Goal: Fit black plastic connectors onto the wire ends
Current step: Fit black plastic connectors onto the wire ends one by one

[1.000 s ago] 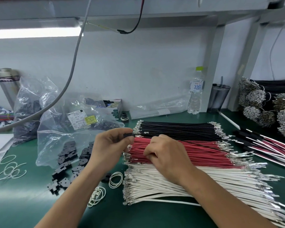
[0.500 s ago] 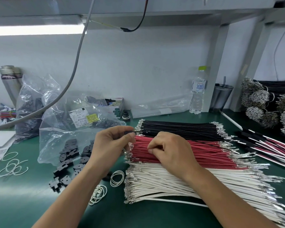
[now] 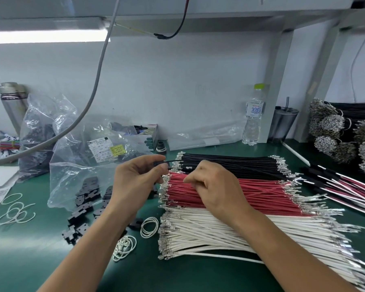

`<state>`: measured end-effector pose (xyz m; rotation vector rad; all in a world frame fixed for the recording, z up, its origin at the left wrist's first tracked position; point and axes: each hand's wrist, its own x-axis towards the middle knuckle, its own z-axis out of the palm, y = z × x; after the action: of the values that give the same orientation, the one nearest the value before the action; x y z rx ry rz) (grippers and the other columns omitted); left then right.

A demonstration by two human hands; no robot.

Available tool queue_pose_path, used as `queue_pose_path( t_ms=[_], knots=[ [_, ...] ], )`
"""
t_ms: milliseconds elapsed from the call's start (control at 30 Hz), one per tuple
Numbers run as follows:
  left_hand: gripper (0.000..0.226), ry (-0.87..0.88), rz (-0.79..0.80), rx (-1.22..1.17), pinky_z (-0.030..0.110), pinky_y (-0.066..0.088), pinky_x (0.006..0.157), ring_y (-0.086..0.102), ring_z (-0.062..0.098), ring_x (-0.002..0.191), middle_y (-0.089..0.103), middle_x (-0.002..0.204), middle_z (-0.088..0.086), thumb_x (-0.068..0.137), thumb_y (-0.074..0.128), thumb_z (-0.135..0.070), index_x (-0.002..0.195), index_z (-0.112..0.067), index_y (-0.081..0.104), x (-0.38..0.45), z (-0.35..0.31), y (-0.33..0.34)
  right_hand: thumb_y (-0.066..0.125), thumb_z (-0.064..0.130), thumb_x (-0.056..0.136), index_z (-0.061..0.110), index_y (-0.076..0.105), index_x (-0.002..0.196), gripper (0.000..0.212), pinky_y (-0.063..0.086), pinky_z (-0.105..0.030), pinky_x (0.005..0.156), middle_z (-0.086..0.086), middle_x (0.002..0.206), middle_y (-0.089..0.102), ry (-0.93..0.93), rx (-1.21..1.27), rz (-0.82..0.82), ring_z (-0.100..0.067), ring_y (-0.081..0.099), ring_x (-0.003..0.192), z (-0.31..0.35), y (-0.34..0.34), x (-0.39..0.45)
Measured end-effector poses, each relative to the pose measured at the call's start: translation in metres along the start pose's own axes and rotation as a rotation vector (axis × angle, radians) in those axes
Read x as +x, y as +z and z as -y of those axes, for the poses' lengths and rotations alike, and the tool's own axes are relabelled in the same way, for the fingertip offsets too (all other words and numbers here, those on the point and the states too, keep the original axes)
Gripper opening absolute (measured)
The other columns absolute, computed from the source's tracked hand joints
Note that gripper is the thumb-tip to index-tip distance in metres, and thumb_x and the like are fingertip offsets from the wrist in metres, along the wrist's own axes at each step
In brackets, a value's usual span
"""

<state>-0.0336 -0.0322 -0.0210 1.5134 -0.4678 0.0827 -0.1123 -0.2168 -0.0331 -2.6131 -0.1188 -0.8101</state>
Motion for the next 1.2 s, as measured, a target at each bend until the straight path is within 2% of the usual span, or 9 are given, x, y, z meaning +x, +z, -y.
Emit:
queue_pose_path(
  t_ms=[133,333,467,600,700,800,933,1100,1200],
  knots=[
    [0.014,-0.016,-0.003,-0.007,0.016,0.049,0.051,0.063,0.012,0.060,0.078,0.080,0.011,0.085,0.081,-0.012,0.097,-0.019,0.081,0.000,0.001,0.000,0.065,0.044,0.094,0.035,0.073,0.106,0.017,0.038,-0.026,0.070,0.017,0.096,0.058,0.038,-0.118,0.098,-0.004,0.052,0.098,0.003,0.006,-0.001],
    [0.014,-0.041,-0.004,-0.019,0.016,0.050,0.051,0.064,0.013,0.061,0.079,0.081,0.010,0.086,0.081,-0.012,0.098,-0.017,0.081,0.000,0.002,0.000,0.068,0.033,0.093,0.033,0.072,0.088,0.006,0.038,-0.021,0.069,0.018,0.091,0.062,0.077,-0.076,0.046,0.001,0.055,0.090,0.001,0.003,0.000],
    [0.012,-0.067,-0.022,-0.054,0.016,0.052,0.050,0.065,0.012,0.061,0.079,0.082,0.010,0.085,0.081,-0.013,0.095,-0.019,0.082,0.001,0.001,-0.003,0.072,0.015,0.086,0.036,0.074,0.084,0.021,0.052,-0.020,0.074,0.023,0.085,0.070,0.145,0.075,0.001,0.006,0.063,0.083,-0.003,-0.005,0.000],
    [0.011,-0.089,-0.032,-0.068,0.017,0.051,0.051,0.067,0.012,0.062,0.079,0.083,0.010,0.087,0.080,-0.014,0.097,-0.019,0.082,0.003,0.001,-0.005,0.067,0.014,0.093,0.035,0.074,0.109,0.027,0.053,-0.025,0.080,0.020,0.092,0.063,0.091,0.102,-0.017,0.001,0.061,0.085,-0.003,-0.007,0.002],
    [0.011,-0.106,-0.041,-0.076,0.017,0.051,0.050,0.067,0.011,0.062,0.079,0.083,0.011,0.087,0.079,-0.014,0.098,-0.017,0.081,0.004,0.002,-0.005,0.057,0.017,0.101,0.035,0.070,0.121,0.030,0.051,-0.023,0.072,0.016,0.095,0.053,0.037,0.050,-0.013,-0.004,0.057,0.082,-0.002,-0.008,0.002],
    [0.009,-0.130,-0.013,-0.120,0.020,0.051,0.050,0.066,0.015,0.061,0.079,0.084,0.015,0.087,0.078,-0.013,0.095,-0.015,0.082,0.004,0.002,-0.005,0.064,0.027,0.097,0.037,0.074,0.110,0.019,0.041,-0.014,0.063,0.017,0.092,0.053,0.009,0.026,-0.074,-0.002,0.055,0.077,0.000,-0.013,0.000],
    [0.011,-0.154,0.049,-0.186,0.022,0.051,0.051,0.064,0.017,0.060,0.078,0.085,0.017,0.082,0.080,-0.017,0.093,-0.016,0.083,0.002,0.001,-0.003,0.077,0.030,0.087,0.033,0.076,0.092,0.006,0.044,-0.013,0.062,0.018,0.085,0.055,-0.043,-0.029,-0.194,-0.001,0.054,0.072,0.001,-0.021,-0.003],
    [0.034,-0.123,0.093,-0.241,0.026,0.051,0.056,0.064,0.017,0.061,0.077,0.085,0.017,0.067,0.083,-0.034,0.096,-0.017,0.083,0.001,-0.001,-0.004,0.083,0.020,0.080,0.028,0.074,0.084,0.012,0.035,-0.005,0.067,0.017,0.084,0.058,-0.042,-0.057,-0.208,0.002,0.054,0.078,0.000,-0.015,-0.005],
    [0.038,-0.124,0.095,-0.265,0.026,0.051,0.056,0.064,0.016,0.061,0.077,0.085,0.017,0.064,0.084,-0.036,0.096,-0.016,0.083,0.002,-0.001,-0.005,0.082,0.018,0.081,0.030,0.073,0.083,0.015,0.043,-0.012,0.068,0.018,0.084,0.060,0.007,0.037,-0.210,0.001,0.058,0.081,-0.003,-0.016,-0.004]
  ],
)
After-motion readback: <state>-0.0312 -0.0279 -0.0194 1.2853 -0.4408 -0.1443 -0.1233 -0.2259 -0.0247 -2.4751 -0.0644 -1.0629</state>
